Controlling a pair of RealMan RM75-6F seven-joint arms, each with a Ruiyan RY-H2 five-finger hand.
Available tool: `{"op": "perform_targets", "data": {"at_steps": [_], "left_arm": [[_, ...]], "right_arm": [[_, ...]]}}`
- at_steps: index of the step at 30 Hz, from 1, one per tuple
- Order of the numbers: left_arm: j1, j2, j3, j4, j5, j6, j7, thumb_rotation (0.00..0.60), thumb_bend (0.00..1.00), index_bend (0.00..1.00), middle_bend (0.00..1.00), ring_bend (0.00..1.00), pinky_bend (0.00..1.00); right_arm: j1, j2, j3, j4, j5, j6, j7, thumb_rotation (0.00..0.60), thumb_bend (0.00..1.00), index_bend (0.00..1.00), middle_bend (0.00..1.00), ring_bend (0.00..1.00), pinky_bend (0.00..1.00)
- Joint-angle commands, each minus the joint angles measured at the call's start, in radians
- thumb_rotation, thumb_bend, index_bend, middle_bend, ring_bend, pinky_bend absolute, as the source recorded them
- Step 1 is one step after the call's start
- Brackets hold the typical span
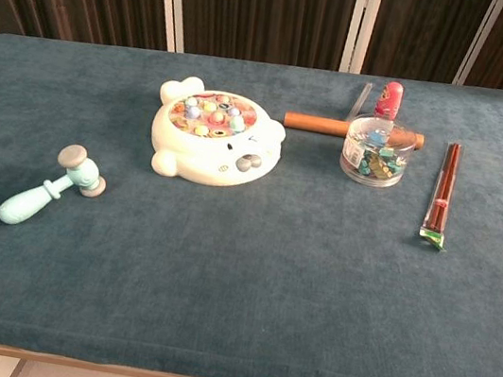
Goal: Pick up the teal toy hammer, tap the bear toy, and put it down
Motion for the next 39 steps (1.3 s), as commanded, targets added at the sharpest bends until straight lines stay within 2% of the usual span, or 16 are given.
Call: {"op": "perform_targets", "data": {"at_steps": [1, 5, 10, 13, 17, 23, 31, 39], "left_arm": [[-0.004, -0.009, -0.004, 0.000, -0.009, -0.016, -0.012, 0.600, 0.36, 0.03, 0.03, 0.00, 0.00], [-0.033, -0.072, -0.022, 0.033, -0.016, -0.064, -0.107, 0.600, 0.36, 0.03, 0.03, 0.00, 0.03], [-0.102, -0.192, -0.074, 0.118, -0.087, -0.188, -0.174, 0.600, 0.35, 0.06, 0.03, 0.00, 0.05], [-0.142, -0.242, -0.114, 0.146, -0.168, -0.273, -0.130, 0.600, 0.35, 0.07, 0.03, 0.00, 0.05], [-0.173, -0.290, -0.152, 0.156, -0.246, -0.328, -0.074, 0.600, 0.34, 0.09, 0.03, 0.00, 0.05], [-0.204, -0.365, -0.198, 0.195, -0.326, -0.347, -0.002, 0.600, 0.34, 0.12, 0.07, 0.04, 0.07], [-0.225, -0.403, -0.214, 0.179, -0.381, -0.368, 0.045, 0.600, 0.34, 0.18, 0.14, 0.12, 0.12], [-0.264, -0.466, -0.247, 0.243, -0.438, -0.392, 0.089, 0.600, 0.34, 0.19, 0.16, 0.13, 0.12]], "right_arm": [[0.001, 0.001, 0.000, -0.002, -0.002, 0.000, 0.006, 0.600, 0.33, 0.00, 0.00, 0.00, 0.00], [0.001, 0.005, -0.004, -0.001, -0.006, -0.001, 0.017, 0.600, 0.33, 0.00, 0.00, 0.00, 0.00], [0.008, 0.009, -0.002, -0.001, -0.001, -0.016, 0.027, 0.600, 0.33, 0.00, 0.00, 0.00, 0.00], [0.010, 0.013, -0.002, -0.002, -0.003, -0.016, 0.034, 0.600, 0.33, 0.00, 0.00, 0.00, 0.00], [0.014, 0.014, -0.001, -0.002, -0.005, -0.020, 0.041, 0.600, 0.33, 0.00, 0.00, 0.00, 0.00], [0.023, 0.015, 0.000, -0.002, -0.003, -0.036, 0.044, 0.600, 0.33, 0.00, 0.00, 0.00, 0.00], [0.023, 0.018, 0.001, -0.002, -0.001, -0.033, 0.051, 0.600, 0.33, 0.00, 0.00, 0.00, 0.00], [0.021, 0.022, -0.004, -0.001, -0.010, -0.027, 0.058, 0.600, 0.33, 0.00, 0.00, 0.00, 0.00]]}}
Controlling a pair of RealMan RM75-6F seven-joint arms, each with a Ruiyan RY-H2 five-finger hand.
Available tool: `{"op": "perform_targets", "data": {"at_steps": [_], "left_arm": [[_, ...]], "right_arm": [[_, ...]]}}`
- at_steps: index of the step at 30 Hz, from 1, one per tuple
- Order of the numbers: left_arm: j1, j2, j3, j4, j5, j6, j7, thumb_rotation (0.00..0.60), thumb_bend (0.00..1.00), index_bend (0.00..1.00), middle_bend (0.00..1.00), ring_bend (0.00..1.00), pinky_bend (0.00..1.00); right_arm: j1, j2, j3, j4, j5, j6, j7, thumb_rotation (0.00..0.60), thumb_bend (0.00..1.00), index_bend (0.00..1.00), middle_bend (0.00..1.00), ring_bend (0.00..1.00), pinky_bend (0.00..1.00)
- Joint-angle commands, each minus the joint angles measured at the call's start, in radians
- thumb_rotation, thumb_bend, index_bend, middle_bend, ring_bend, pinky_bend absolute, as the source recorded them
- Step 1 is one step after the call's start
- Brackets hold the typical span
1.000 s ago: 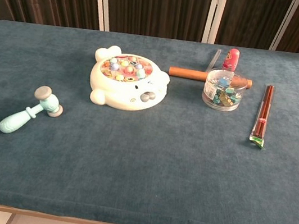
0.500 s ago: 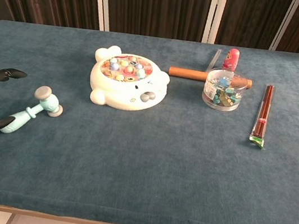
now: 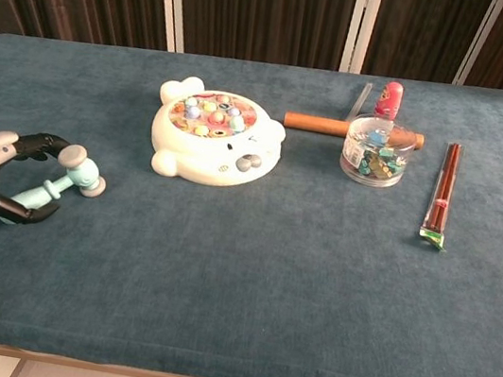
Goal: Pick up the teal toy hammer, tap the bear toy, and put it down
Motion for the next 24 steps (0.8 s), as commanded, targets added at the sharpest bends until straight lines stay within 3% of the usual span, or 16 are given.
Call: {"op": "perform_targets", "data": {"at_steps": [1, 24], "left_arm": [[-0.017, -0.024, -0.016, 0.025, -0.017, -0.001, 0.018, 0.600, 0.34, 0.19, 0.16, 0.13, 0.12], [-0.044, -0.033, -0.039, 0.078, -0.073, -0.016, 0.034, 0.600, 0.35, 0.22, 0.19, 0.15, 0.12]], "right_arm": [[-0.001, 0.001, -0.001, 0.001, -0.002, 0.002, 0.003, 0.600, 0.33, 0.00, 0.00, 0.00, 0.00], [-0.005, 0.005, 0.001, 0.003, -0.002, 0.016, 0.016, 0.600, 0.33, 0.00, 0.00, 0.00, 0.00]]}}
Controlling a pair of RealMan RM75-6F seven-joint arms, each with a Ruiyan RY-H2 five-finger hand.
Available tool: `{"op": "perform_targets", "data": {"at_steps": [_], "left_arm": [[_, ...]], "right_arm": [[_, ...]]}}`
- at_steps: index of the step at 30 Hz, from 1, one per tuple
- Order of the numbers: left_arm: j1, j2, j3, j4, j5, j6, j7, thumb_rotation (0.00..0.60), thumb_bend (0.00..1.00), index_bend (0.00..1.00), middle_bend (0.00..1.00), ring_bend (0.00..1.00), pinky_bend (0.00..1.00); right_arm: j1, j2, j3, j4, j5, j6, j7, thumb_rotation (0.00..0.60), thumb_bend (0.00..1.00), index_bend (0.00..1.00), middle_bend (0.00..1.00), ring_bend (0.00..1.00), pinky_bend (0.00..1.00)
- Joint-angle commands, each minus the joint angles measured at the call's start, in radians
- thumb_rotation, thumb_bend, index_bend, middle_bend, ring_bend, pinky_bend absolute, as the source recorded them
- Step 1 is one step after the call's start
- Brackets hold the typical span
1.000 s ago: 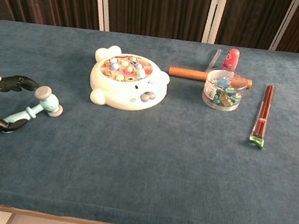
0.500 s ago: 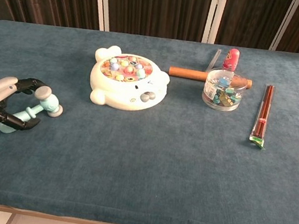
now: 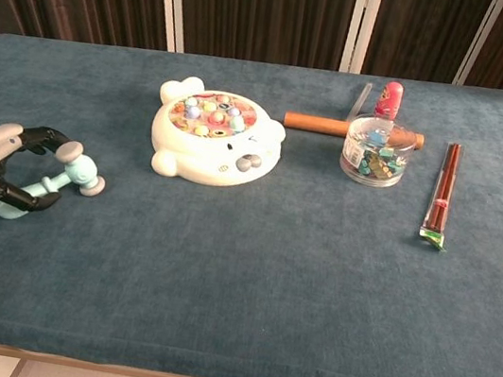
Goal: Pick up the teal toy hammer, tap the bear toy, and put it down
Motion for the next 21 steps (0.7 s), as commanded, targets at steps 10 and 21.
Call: {"op": "perform_targets", "data": {"at_steps": [10, 21], "left_arm": [[-0.005, 0.023, 0.006, -0.026, -0.039, -0.032, 0.015, 0.600, 0.37, 0.33, 0.28, 0.24, 0.15], [-0.008, 0.025, 0.017, -0.032, -0.028, -0.023, 0.013, 0.600, 0.41, 0.38, 0.31, 0.27, 0.16]], "right_arm": [[-0.002, 0.001, 0.001, -0.001, 0.001, 0.003, 0.002, 0.600, 0.33, 0.00, 0.00, 0.00, 0.00], [-0.002, 0.002, 0.000, -0.001, 0.000, 0.003, 0.002, 0.600, 0.33, 0.00, 0.00, 0.00, 0.00]]}}
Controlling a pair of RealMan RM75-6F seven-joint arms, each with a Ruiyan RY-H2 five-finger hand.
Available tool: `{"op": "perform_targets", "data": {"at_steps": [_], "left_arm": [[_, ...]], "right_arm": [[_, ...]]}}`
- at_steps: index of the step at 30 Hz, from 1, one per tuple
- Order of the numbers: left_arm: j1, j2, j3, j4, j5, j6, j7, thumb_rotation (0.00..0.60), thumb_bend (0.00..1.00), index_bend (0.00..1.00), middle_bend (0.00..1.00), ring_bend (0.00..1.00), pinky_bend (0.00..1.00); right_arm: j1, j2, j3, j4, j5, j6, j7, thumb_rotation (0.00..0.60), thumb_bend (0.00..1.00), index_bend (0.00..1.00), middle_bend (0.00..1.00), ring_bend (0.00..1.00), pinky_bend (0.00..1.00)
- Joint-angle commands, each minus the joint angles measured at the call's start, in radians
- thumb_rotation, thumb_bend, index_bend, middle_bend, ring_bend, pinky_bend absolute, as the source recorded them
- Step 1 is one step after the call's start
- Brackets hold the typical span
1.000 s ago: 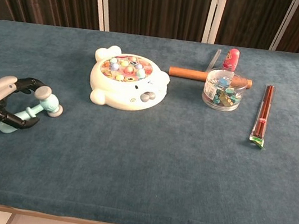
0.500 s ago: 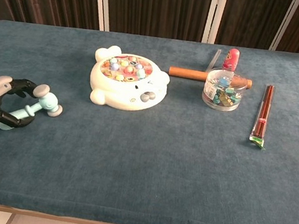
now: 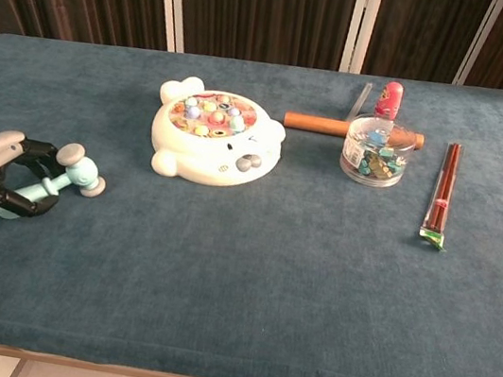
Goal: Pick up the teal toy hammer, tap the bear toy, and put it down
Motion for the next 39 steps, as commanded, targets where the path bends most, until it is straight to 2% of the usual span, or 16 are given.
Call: {"op": "perform_targets", "data": {"at_steps": [1, 11, 19, 39], "left_arm": [[0.000, -0.001, 0.002, 0.001, 0.002, 0.003, -0.001, 0.600, 0.41, 0.38, 0.31, 0.27, 0.16], [-0.002, -0.009, 0.007, 0.014, 0.007, 0.007, -0.008, 0.600, 0.43, 0.44, 0.35, 0.31, 0.16], [-0.004, 0.002, 0.020, 0.015, 0.025, -0.002, -0.023, 0.600, 0.53, 0.45, 0.35, 0.31, 0.16], [-0.006, 0.004, 0.033, 0.030, 0.044, -0.005, -0.033, 0.600, 0.46, 0.44, 0.34, 0.30, 0.16]], "right_arm": [[0.000, 0.000, 0.000, 0.000, -0.001, 0.001, 0.000, 0.600, 0.33, 0.00, 0.00, 0.00, 0.00], [-0.001, 0.001, -0.001, 0.000, -0.002, 0.001, 0.000, 0.600, 0.33, 0.00, 0.00, 0.00, 0.00], [-0.001, 0.001, -0.001, 0.000, -0.001, 0.000, -0.001, 0.600, 0.33, 0.00, 0.00, 0.00, 0.00], [-0.002, 0.002, -0.002, 0.000, -0.003, 0.001, -0.001, 0.600, 0.33, 0.00, 0.00, 0.00, 0.00]]}}
